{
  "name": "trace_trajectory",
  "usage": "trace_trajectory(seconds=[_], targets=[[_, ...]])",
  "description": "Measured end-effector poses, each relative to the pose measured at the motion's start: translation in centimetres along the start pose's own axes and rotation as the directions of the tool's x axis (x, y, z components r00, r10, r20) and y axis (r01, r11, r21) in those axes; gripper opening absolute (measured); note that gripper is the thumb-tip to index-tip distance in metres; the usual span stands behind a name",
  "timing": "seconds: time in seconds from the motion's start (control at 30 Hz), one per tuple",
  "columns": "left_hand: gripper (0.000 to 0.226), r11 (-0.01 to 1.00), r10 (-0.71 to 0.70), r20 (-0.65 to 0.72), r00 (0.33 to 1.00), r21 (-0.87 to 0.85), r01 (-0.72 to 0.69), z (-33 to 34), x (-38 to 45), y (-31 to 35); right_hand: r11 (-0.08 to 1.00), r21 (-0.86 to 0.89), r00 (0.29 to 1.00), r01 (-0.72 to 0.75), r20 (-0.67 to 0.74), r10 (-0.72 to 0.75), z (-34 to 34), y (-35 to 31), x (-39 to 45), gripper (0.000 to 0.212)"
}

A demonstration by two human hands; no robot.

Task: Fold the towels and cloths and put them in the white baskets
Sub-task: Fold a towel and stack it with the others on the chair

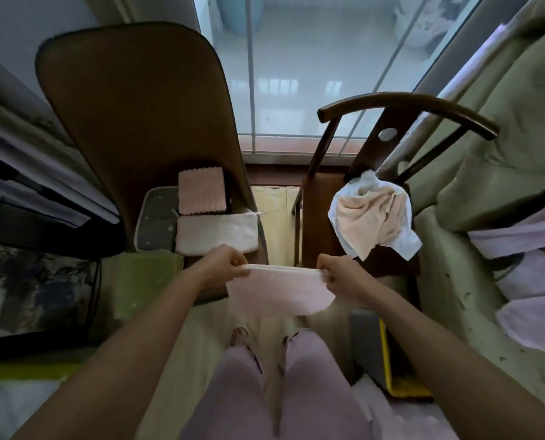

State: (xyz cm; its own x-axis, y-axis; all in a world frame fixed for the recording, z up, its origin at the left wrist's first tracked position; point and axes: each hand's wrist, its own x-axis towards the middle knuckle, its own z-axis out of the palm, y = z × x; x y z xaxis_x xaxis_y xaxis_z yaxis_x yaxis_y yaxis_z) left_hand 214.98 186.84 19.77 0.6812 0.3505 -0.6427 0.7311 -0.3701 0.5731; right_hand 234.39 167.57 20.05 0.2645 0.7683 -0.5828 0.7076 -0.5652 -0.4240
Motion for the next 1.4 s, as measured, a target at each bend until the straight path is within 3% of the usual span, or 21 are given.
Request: trace_trajectory(seconds=[0.2, 0.33, 0.47, 0.63, 0.83, 0.97, 1.1, 1.23, 1.3, 1.33, 1.4], targets=[[0.012, 0.999, -0.035, -0.26, 0.965, -0.038, 0.026, 0.3, 1.9, -0.7, 0.995, -0.033, 0.995, 0.098, -0.015, -0.098, -0.4, 0.3, 4.7, 0.012], [0.019, 0.999, -0.023, -0.532, 0.846, -0.038, 0.004, -2.1, 1.5, -2.0, 0.971, -0.014, 0.959, 0.237, -0.159, -0.236, -2.6, -1.8, 8.3, 0.012], [0.007, 0.999, 0.038, -0.655, 0.754, 0.033, -0.022, -3.9, -0.3, -4.6, 0.904, -0.056, 0.876, 0.424, -0.228, -0.425, -3.6, -5.3, 11.2, 0.011], [0.009, 0.996, -0.038, -0.59, 0.807, 0.044, 0.079, -1.8, 0.0, -10.0, 0.903, -0.064, 0.884, 0.424, -0.185, -0.429, 1.5, -7.0, 13.1, 0.011], [0.011, 0.978, -0.209, -0.464, 0.861, -0.081, 0.194, 4.8, 4.2, -17.0, 0.954, -0.075, 0.955, 0.291, -0.041, -0.295, 12.0, -5.2, 16.6, 0.014], [0.015, 0.974, -0.22, -0.283, 0.933, -0.006, 0.228, 9.9, 6.1, -20.9, 0.968, -0.149, 0.98, 0.2, 0.04, -0.196, 18.0, -2.8, 17.9, 0.016], [0.013, 0.983, -0.172, -0.272, 0.947, 0.018, 0.183, 12.6, 7.3, -23.6, 0.957, -0.212, 0.979, 0.2, 0.02, -0.201, 21.1, -0.9, 18.8, 0.019], [0.027, 0.985, -0.116, -0.227, 0.967, 0.1, 0.142, 13.0, 8.2, -25.1, 0.944, -0.271, 0.982, 0.189, 0.03, -0.188, 22.4, -1.0, 19.6, 0.021], [0.038, 0.985, -0.096, -0.257, 0.962, 0.117, 0.13, 12.6, 8.8, -25.3, 0.95, -0.272, 0.987, 0.153, 0.003, -0.158, 22.2, -1.8, 20.1, 0.03], [0.037, 0.992, -0.076, -0.338, 0.938, 0.067, 0.105, 12.2, 9.0, -25.2, 0.955, -0.261, 0.986, 0.141, -0.047, -0.159, 21.9, -2.4, 20.4, 0.034], [0.029, 0.994, -0.092, -0.55, 0.83, -0.103, 0.042, 10.6, 9.7, -24.1, 0.973, -0.177, 0.953, 0.146, -0.24, -0.187, 21.0, -4.0, 21.1, 0.03]])
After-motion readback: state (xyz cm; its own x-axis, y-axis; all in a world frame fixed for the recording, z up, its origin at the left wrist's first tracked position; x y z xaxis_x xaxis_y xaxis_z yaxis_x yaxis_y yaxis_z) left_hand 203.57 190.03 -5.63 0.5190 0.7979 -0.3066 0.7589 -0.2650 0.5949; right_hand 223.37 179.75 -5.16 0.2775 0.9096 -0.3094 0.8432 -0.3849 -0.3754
